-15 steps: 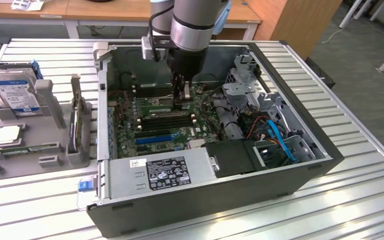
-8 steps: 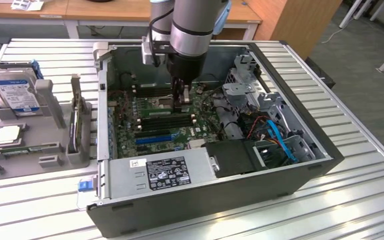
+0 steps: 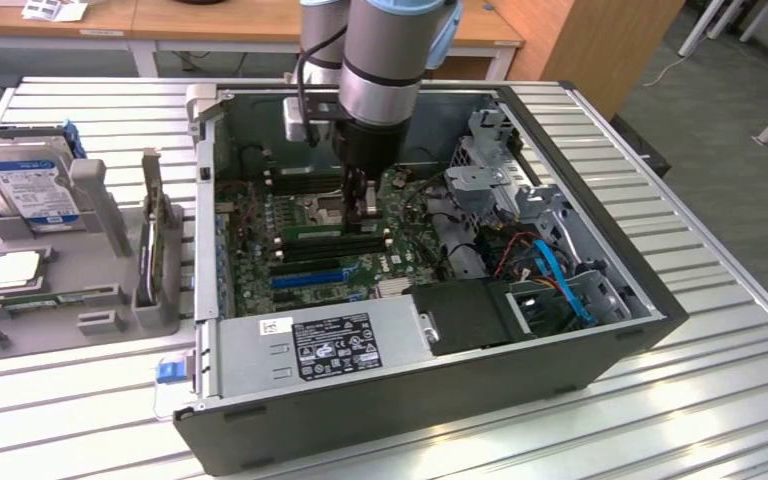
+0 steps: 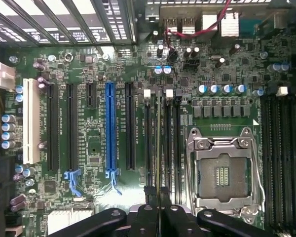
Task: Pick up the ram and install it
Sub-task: 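Insert the ram into the slot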
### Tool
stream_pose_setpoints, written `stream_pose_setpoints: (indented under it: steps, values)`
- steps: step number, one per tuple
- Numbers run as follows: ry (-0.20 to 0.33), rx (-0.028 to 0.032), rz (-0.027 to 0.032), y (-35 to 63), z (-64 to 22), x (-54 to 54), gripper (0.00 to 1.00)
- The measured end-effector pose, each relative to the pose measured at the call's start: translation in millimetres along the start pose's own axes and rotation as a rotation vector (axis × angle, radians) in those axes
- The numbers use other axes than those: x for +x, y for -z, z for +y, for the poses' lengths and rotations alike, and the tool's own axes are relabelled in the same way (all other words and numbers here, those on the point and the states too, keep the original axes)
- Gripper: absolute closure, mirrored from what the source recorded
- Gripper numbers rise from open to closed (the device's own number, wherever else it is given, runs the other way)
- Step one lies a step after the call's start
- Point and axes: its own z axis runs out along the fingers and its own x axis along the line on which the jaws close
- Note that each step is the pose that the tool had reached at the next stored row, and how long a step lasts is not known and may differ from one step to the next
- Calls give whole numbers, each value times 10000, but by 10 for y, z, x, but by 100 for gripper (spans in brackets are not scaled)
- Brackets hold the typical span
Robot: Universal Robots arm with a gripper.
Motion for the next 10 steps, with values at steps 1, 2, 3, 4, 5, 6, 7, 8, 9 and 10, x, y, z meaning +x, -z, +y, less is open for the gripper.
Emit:
stream_pose_setpoints:
  steps: [1,2,3,4,5,6,7,8,9,10]
  values:
    - [-1,0,1,-17,-1,0,88]
    - [-2,0,0,-33,-1,0,88]
    - [-2,0,2,-33,-1,0,88]
    - [-2,-1,2,-33,-1,0,88]
    - [-2,-1,3,-33,-1,0,88]
    - [26,0,4,-33,-10,0,88]
    - [75,-1,5,-33,-18,0,88]
    - [105,-2,6,-33,-20,0,88]
    - [126,-3,9,-33,-20,0,88]
    - [144,-3,9,-33,-20,0,88]
